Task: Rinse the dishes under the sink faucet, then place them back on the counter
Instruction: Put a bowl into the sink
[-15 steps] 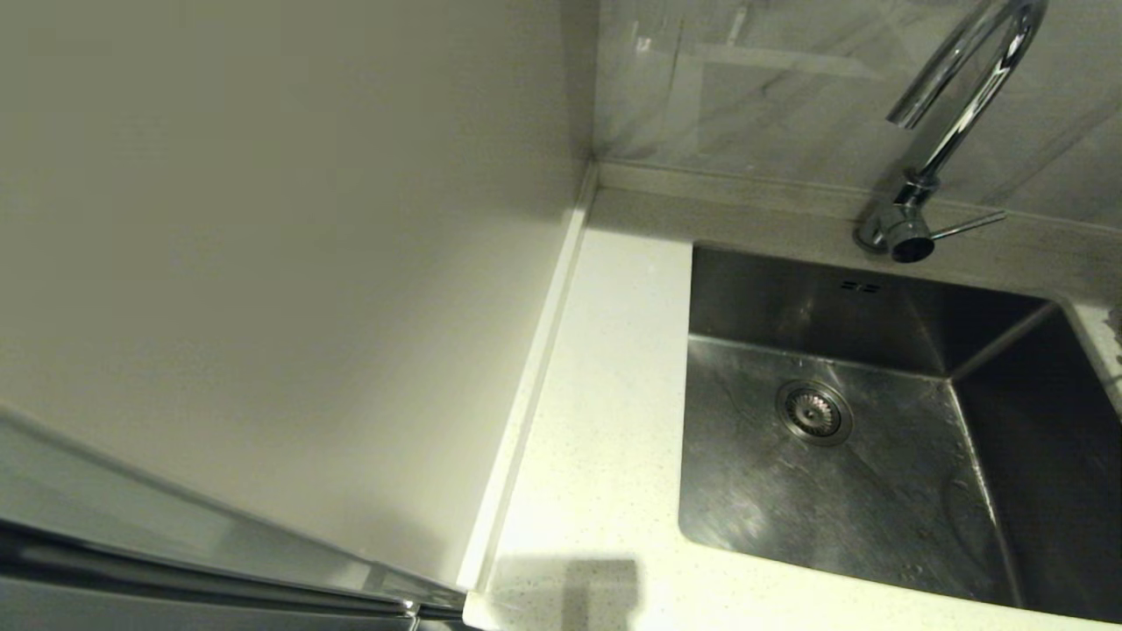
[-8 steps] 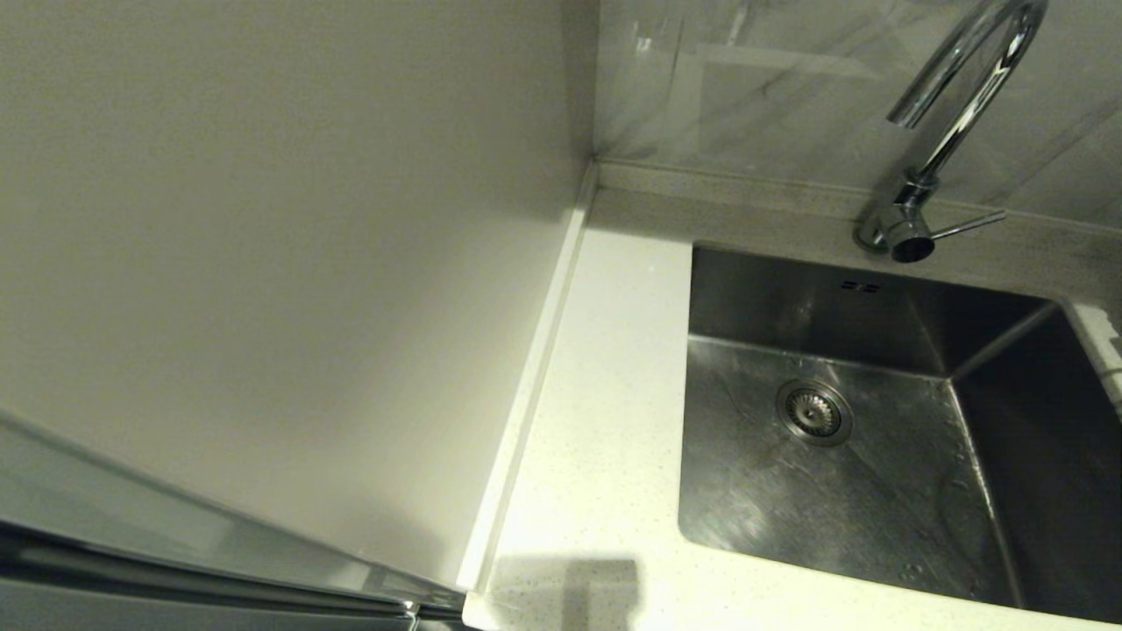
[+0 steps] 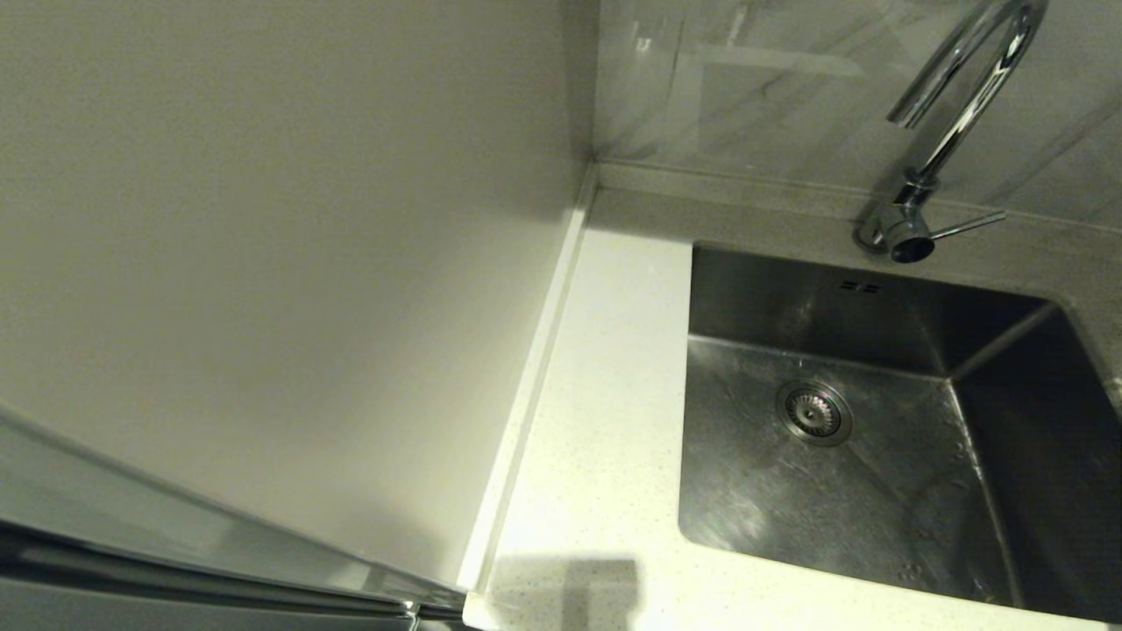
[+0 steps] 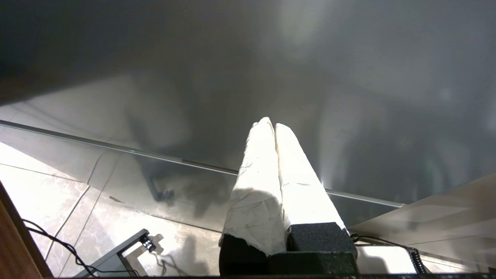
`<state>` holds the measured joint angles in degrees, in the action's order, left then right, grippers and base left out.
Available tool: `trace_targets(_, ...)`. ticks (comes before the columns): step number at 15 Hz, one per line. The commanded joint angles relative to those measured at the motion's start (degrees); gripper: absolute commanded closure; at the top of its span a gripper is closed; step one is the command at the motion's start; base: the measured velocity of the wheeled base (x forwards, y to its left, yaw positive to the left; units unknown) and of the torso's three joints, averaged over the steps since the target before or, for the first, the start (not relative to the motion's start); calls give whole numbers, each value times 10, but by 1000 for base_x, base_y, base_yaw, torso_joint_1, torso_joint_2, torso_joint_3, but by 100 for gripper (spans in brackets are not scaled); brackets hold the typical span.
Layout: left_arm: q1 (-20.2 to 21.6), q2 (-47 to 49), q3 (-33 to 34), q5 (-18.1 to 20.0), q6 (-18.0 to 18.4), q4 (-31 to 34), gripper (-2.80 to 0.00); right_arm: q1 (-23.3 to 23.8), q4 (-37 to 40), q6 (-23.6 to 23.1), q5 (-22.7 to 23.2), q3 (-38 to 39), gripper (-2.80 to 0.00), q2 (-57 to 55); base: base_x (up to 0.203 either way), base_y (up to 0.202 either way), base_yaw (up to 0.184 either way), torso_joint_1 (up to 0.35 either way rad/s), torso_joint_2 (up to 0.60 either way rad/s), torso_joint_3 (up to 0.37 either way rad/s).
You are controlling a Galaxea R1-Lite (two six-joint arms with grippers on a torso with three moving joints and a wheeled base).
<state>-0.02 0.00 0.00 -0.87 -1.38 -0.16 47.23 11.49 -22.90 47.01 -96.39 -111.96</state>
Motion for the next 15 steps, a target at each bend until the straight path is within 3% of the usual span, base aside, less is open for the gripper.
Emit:
trace_targets(1, 0, -2, 0, 0, 0, 0, 0, -9, 1, -1, 11, 102, 0, 98, 0, 0, 0, 0, 0, 0)
trace_targets(7, 0, -2, 0, 0, 0, 0, 0, -68, 1, -5, 18, 340, 0, 259, 0, 0, 0, 0, 0, 0)
trace_targets(11, 0, -2, 0, 0, 0, 0, 0, -127, 1, -6, 6, 431, 0, 295, 0, 0, 0, 0, 0, 0)
trace_targets(15, 0, -2, 0, 0, 0, 0, 0, -212, -1, -5, -49, 495, 0, 308, 0, 0, 0, 0, 0, 0)
